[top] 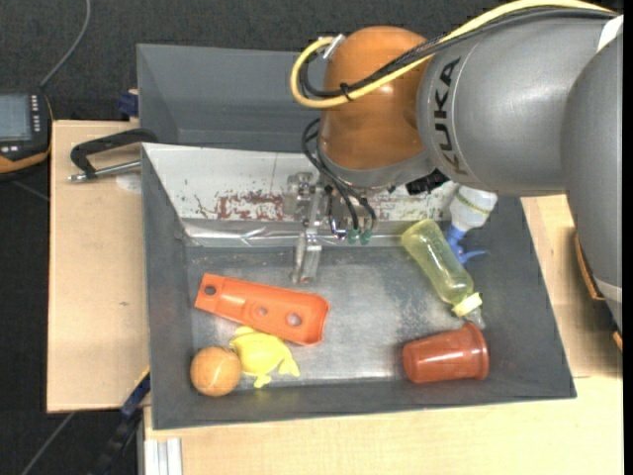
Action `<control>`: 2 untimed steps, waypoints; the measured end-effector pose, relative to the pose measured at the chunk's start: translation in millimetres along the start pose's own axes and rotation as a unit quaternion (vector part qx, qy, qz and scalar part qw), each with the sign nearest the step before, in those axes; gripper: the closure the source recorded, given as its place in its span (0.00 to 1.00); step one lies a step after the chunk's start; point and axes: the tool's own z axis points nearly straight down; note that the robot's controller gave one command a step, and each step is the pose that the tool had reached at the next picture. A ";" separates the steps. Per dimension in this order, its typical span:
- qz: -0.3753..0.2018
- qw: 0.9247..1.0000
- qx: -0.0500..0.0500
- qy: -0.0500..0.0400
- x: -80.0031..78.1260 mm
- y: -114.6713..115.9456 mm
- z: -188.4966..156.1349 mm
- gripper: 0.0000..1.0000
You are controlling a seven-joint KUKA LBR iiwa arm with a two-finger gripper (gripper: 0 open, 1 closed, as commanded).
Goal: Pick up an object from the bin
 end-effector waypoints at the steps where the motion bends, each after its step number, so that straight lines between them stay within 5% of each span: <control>1: 0.092 0.996 0.002 0.007 17.3 -5.9 39.7 0.00; 2: 0.029 1.000 0.000 0.000 27.1 -31.6 79.6 1.00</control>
Offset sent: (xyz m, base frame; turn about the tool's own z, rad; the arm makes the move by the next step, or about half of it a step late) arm -0.0264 -0.0317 -0.0804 0.0566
